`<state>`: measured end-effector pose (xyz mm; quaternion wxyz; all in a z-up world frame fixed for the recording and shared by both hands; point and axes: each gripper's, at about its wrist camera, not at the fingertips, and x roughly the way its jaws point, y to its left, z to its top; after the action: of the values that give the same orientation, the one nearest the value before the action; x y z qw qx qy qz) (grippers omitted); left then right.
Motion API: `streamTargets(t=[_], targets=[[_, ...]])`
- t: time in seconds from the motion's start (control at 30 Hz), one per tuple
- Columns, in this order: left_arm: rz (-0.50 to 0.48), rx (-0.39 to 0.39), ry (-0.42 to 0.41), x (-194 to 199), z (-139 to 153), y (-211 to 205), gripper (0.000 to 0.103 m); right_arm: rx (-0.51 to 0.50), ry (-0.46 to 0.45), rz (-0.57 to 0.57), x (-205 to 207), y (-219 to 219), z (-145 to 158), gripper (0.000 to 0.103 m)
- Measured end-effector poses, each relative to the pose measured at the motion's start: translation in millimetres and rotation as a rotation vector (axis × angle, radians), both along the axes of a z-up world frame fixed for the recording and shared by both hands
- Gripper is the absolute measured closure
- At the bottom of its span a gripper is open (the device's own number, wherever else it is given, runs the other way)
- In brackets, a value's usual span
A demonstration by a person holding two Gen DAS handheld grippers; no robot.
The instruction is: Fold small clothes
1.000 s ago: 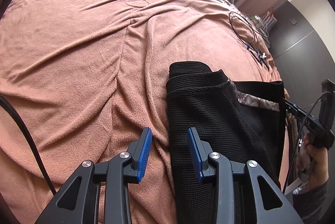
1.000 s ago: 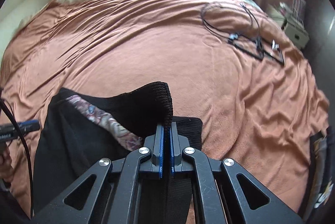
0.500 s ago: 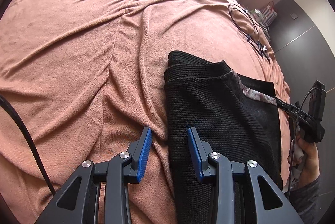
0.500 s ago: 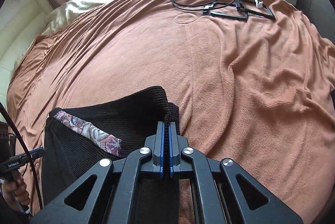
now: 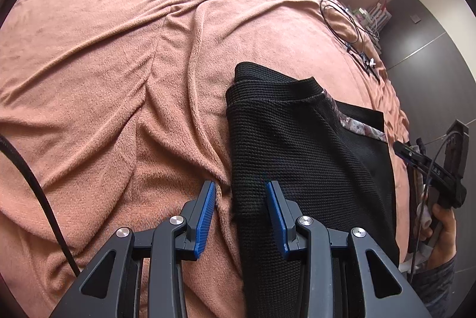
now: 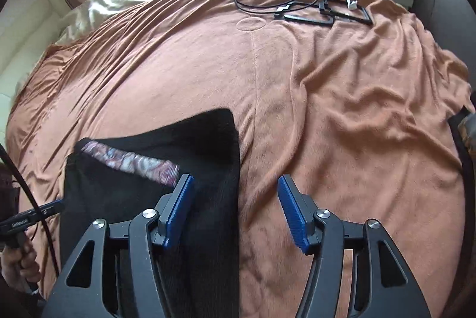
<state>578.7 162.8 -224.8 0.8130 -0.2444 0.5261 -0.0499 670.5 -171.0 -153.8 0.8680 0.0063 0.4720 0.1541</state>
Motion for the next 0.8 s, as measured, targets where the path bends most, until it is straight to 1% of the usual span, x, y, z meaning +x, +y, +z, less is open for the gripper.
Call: streamTargets(t=[0.13,0.27,0.4,0.5,0.63,0.73,0.8], targets=[[-0.014,-0.011,0.005,-7.3,3.0,-5.0,0.065,0.027,0.036,0.002,-24.2,-18.6,-0.5,0.046],[-0.04,0.01,0.028,-14.9,3.1,-16.8,0.065,0.06,0.076,0.021,-50.8,-31.8,-4.9,0.046],[-0.046,0.038,0.045,-20.7,0.8,-25.6,0.065,0.089,0.109,0.033,-78.4,-45.7,-9.3,0.047],[-0.044,0.036,0.053,-23.0,-0.4,-28.1,0.065,0.102,0.131,0.041,-97.6,-55.3,-11.4,0.05],[-0.048,0.043,0.056,-28.7,0.1,-30.2,0.065,0.107,0.135,0.042,-118.7,-63.6,-10.5,0.05],[-0.041,0.029,0.063,-34.6,-0.4,-32.1,0.065,0.126,0.135,0.031,-131.6,-71.5,-8.0,0.05],[-0.039,0.021,0.066,-38.9,-0.2,-34.4,0.065,0.125,0.117,0.02,-139.9,-76.1,-3.6,0.051]])
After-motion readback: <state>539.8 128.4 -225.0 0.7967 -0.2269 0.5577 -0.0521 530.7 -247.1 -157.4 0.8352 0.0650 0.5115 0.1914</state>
